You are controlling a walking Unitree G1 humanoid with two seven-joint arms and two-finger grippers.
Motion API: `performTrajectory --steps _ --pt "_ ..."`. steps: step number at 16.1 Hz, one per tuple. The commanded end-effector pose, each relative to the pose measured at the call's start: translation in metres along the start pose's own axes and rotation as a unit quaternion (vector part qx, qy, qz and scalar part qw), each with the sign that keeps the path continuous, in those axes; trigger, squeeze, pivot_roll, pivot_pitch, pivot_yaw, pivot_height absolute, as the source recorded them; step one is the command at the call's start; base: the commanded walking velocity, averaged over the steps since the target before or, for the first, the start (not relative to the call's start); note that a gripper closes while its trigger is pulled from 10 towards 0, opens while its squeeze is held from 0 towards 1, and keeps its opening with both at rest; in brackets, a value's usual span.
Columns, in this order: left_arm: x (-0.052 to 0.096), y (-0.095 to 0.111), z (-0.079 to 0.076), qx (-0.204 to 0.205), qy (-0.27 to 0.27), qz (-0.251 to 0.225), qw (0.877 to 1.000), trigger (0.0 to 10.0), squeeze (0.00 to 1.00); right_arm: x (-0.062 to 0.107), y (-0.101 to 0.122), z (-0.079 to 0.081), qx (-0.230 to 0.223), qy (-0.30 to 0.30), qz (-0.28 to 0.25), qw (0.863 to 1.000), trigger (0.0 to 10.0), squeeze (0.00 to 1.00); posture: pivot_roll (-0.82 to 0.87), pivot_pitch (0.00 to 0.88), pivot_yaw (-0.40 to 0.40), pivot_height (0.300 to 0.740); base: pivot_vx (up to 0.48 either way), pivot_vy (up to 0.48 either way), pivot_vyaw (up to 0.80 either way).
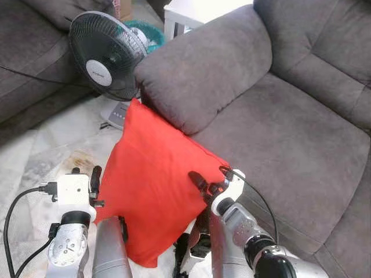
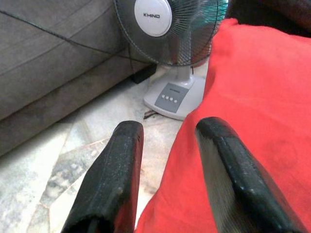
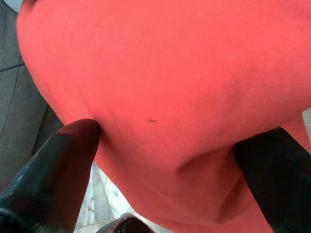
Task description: Move the pillow to the sofa from floor
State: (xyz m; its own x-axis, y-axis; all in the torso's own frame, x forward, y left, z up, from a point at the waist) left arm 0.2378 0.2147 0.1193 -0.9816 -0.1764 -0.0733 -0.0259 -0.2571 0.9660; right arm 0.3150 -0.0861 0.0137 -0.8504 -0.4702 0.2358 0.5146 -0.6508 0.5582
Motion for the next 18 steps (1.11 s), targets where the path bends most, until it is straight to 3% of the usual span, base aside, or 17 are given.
performTrajectory --steps 1,4,5,6,18 --pt "0.004 0.002 -0.003 0.002 -0.003 0.002 1.0 10.0 0.0 -0.001 0.002 0.002 0.012 0.006 -0.004 1.0 10.0 0.0 0.37 0.306 -0.195 0.568 0.0 0.0 0.0" --pt "0.005 0.003 -0.006 0.004 -0.007 0.002 1.0 10.0 0.0 -0.003 0.003 0.005 0.029 0.007 -0.001 1.0 10.0 0.0 0.36 0.316 -0.202 0.568 0.0 0.0 0.0" --pt "0.006 0.003 -0.007 0.004 -0.008 0.002 1.0 10.0 0.0 -0.003 0.003 0.004 0.033 0.005 0.001 0.999 6.4 0.0 0.36 0.318 -0.204 0.568 0.0 0.0 0.0" --pt "0.007 0.003 -0.008 0.004 -0.008 0.003 1.0 10.0 0.0 -0.002 0.002 0.003 0.034 0.003 0.001 0.999 0.0 0.0 0.35 0.32 -0.206 0.568 0.0 0.0 0.0" --pt "0.009 0.002 -0.014 0.01 -0.011 0.008 1.0 10.0 0.0 0.002 0.003 -0.002 0.027 0.009 -0.005 1.0 0.0 0.0 0.33 0.334 -0.216 0.568 0.0 0.0 0.0"
Point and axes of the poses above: a point about 5 cm out from each wrist's last joint towards the gripper, its own x axis pointing back from the gripper into the wrist, its own y axis along the axis of the wrist's last joint, z = x × y, the point moved 1 cm from there along -x, pointing out of the wrist towards the gripper, and after that the axes turned 3 degrees about -x, right-handed, at the moved point
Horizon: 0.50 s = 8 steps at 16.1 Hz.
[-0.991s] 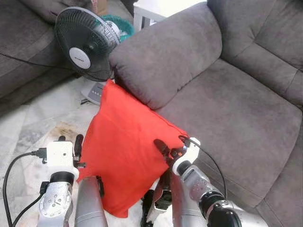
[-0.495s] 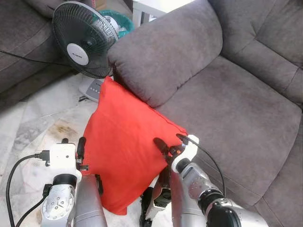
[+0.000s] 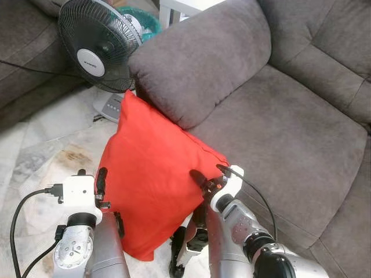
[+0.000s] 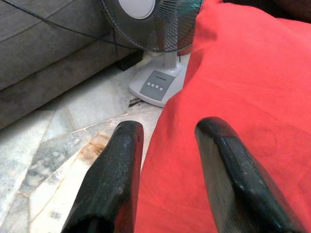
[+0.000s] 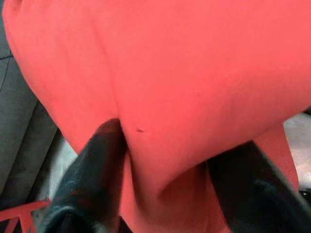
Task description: Move the pillow to the sofa from floor
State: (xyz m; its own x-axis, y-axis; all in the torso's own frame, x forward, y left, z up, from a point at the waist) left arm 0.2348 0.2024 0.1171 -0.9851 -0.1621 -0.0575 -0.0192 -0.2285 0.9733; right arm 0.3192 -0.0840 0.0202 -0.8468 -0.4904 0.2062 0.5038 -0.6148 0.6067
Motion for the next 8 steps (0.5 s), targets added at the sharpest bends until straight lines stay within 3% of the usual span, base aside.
performTrajectory --steps 1,8 --pt "0.0036 0.001 -0.0028 -0.004 -0.002 0.002 1.0 10.0 0.0 0.0056 -0.0018 -0.0073 -0.005 -0.008 -0.003 1.0 0.0 0.0 0.33 0.336 -0.216 0.568 0.0 0.0 0.0" --pt "0.003 -0.0003 -0.0035 -0.002 -0.003 0.004 1.0 10.0 0.0 0.0069 -0.0038 -0.008 -0.002 -0.004 0.001 1.0 0.0 0.0 0.32 0.337 -0.215 0.568 0.0 0.0 0.0"
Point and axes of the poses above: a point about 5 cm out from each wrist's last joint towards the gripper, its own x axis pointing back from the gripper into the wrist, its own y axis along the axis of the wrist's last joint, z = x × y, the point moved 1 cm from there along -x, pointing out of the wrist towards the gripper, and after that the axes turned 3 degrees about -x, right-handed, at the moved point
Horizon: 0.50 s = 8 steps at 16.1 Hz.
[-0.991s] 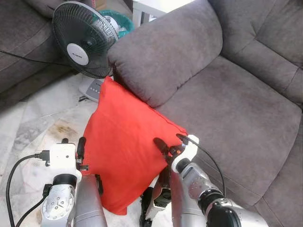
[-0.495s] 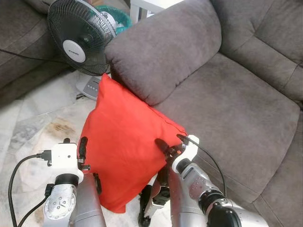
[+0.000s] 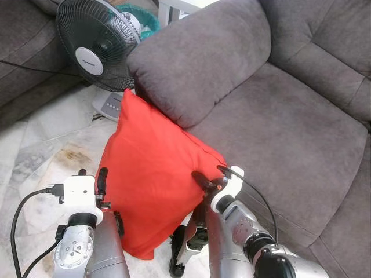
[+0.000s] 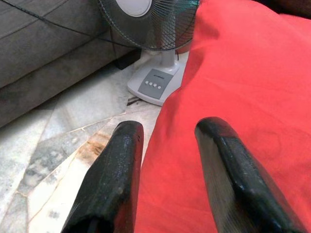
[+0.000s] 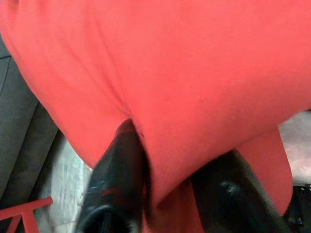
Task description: Move the pillow to the sofa from floor
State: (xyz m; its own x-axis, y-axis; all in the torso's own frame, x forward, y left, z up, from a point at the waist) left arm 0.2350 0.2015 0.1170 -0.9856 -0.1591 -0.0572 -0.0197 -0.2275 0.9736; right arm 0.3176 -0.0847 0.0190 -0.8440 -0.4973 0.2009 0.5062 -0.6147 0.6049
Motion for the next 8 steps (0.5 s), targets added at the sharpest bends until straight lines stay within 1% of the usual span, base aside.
performTrajectory --steps 1,4,6,7,8 --pt "0.002 0.0 -0.003 -0.003 -0.002 0.004 1.0 10.0 0.0 0.005 -0.002 -0.007 0.0 -0.009 0.0 1.0 0.0 0.0 0.32 0.333 -0.214 0.568 0.0 0.0 0.0" --pt "-0.001 -0.001 -0.004 -0.002 -0.003 0.003 1.0 10.0 0.0 0.004 -0.002 -0.006 0.003 -0.01 0.001 1.0 0.0 0.0 0.32 0.325 -0.213 0.568 0.0 0.0 0.0" --pt "-0.004 -0.001 -0.005 -0.002 -0.005 0.002 1.0 10.0 0.0 0.004 -0.003 -0.006 0.022 -0.011 0.011 1.0 0.0 0.0 0.32 0.307 -0.211 0.568 0.0 0.0 0.0" --pt "-0.005 -0.001 -0.006 -0.002 -0.005 0.002 1.0 10.0 0.0 0.004 -0.003 -0.006 0.024 -0.01 0.011 1.0 0.0 0.0 0.32 0.307 -0.211 0.568 0.0 0.0 0.0" --pt "-0.009 -0.001 -0.006 -0.002 -0.006 -0.002 1.0 10.0 0.0 0.005 -0.003 -0.007 0.033 -0.012 0.01 0.999 0.0 0.0 0.32 0.287 -0.209 0.568 0.0 0.0 0.0"
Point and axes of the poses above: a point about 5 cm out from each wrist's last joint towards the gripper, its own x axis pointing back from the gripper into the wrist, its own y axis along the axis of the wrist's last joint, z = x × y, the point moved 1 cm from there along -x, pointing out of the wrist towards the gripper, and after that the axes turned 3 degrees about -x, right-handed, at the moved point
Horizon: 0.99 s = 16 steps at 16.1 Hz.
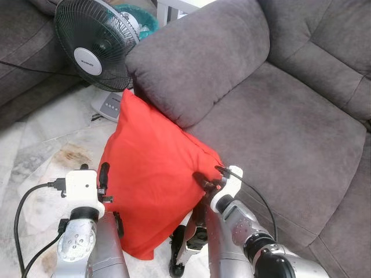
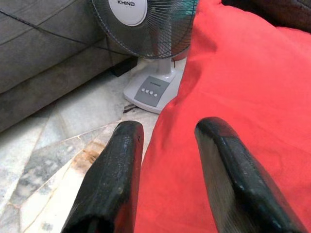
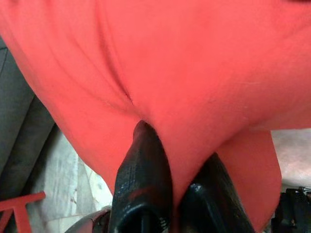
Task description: Move the pillow to the sofa from floor
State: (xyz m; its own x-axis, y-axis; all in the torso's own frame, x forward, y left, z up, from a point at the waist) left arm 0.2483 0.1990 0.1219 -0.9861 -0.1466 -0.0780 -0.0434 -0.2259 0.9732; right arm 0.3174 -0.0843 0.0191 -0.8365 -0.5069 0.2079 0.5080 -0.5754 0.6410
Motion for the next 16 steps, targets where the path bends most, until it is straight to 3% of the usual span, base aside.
performTrajectory --steps 1,3,5,6,7,12,16 --pt "0.002 -0.006 -0.002 -0.004 -0.003 0.01 1.0 10.0 0.0 0.005 -0.002 -0.007 0.012 -0.015 0.003 1.0 0.0 0.0 0.32 0.28 -0.206 0.568 0.0 0.0 0.0" --pt "0.0 -0.006 -0.004 -0.004 -0.007 0.007 1.0 10.0 0.0 0.006 0.001 -0.007 0.034 -0.009 -0.003 0.999 0.0 0.0 0.32 0.264 -0.201 0.568 0.0 0.0 0.0" --pt "-0.003 -0.007 -0.006 -0.003 -0.011 0.005 1.0 10.0 0.0 0.007 0.004 -0.007 0.102 -0.011 0.002 0.995 0.0 0.0 0.32 0.24 -0.19 0.568 0.0 0.0 0.0" --pt "-0.004 -0.007 -0.006 -0.003 -0.013 0.004 1.0 10.0 0.0 0.007 0.007 -0.007 0.119 -0.01 -0.004 0.993 7.6 0.0 0.33 0.237 -0.189 0.568 0.0 0.0 0.0" --pt "-0.007 -0.007 -0.006 -0.004 -0.014 0.002 1.0 10.0 0.0 0.007 0.012 -0.007 0.144 -0.008 -0.012 0.99 10.0 0.0 0.32 0.223 -0.184 0.568 0.0 0.0 0.0" --pt "-0.02 -0.005 -0.003 -0.009 -0.017 -0.009 1.0 10.0 0.0 0.01 0.046 -0.005 0.244 0.002 -0.054 0.968 10.0 0.0 0.31 0.163 -0.159 0.568 0.0 0.0 0.0" --pt "-0.03 -0.005 -0.003 -0.012 -0.023 -0.016 1.0 10.0 0.0 0.016 0.071 -0.008 0.287 -0.003 -0.084 0.954 10.0 0.0 0.29 0.102 -0.136 0.568 0.0 0.0 0.0"
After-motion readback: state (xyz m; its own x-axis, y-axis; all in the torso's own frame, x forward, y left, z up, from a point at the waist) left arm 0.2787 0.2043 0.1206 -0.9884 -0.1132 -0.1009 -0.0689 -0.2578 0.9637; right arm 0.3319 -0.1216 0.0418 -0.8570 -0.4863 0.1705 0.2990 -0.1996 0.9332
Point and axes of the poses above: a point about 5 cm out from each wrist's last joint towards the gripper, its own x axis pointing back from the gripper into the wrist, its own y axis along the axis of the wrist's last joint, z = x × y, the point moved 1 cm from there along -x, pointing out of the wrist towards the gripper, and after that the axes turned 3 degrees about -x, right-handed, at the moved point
